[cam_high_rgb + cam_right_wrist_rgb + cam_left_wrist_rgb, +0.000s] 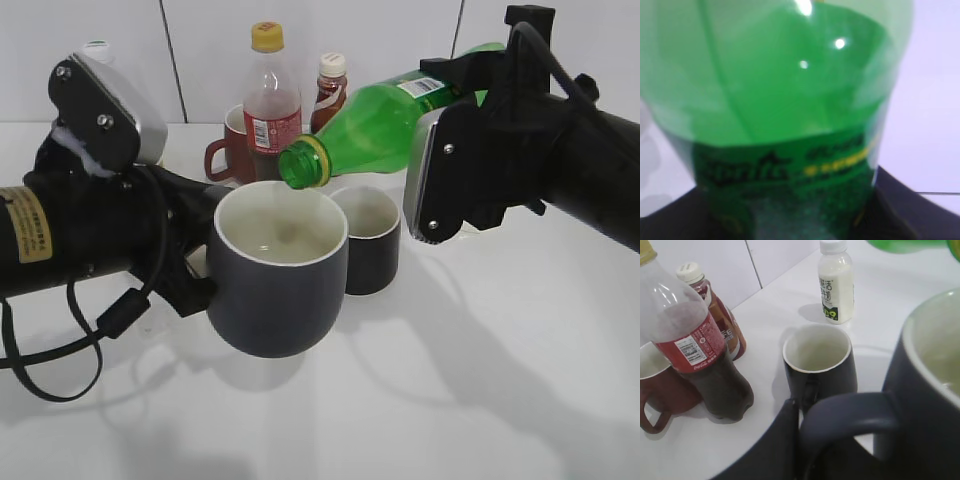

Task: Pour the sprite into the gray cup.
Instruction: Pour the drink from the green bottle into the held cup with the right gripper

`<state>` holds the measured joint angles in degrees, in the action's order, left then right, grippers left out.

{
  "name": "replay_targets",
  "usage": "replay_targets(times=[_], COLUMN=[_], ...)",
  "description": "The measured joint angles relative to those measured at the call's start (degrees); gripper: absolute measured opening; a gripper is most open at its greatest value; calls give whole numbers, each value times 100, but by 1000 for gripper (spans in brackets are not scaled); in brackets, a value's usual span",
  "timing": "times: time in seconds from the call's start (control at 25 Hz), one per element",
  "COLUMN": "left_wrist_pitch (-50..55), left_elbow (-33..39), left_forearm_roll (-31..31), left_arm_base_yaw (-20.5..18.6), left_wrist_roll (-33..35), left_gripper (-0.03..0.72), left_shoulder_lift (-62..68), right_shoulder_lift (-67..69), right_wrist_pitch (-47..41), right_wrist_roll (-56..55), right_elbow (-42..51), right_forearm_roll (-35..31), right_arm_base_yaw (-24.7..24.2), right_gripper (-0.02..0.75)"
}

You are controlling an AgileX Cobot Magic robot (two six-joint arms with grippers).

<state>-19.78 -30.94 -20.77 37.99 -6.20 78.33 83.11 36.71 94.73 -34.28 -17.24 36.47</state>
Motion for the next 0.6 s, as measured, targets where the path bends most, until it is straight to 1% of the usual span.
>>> replay_targets(times=[0.2,0.28,0.4,0.48,0.56,0.6], left_wrist_pitch=[0,-13,-119,-209,-250,-285], left_elbow=[0,0,0,0,0,0], left_forearm_roll=[0,0,10,65,363,520], left_arm_base_yaw=[0,0,0,-48,-170,-335], left_wrist_roll=[0,0,0,0,10,20], left_gripper=[54,54,54,54,54,54], left_shoulder_lift=[0,0,0,-63,-241,-391], right_shoulder_lift=[0,0,0,-33,-205,-305], right_wrist_pitch=[0,-6,-46,-129,-364,-497], right_wrist_roll=[-34,-394,-1584,-2839,-3986,-4416], right_elbow=[0,0,0,0,0,0], right_forearm_roll=[-5,-5,-5,-108,-498,-780], right_arm_base_yaw=[0,0,0,0,0,0], right_gripper=[395,395,395,395,395,395])
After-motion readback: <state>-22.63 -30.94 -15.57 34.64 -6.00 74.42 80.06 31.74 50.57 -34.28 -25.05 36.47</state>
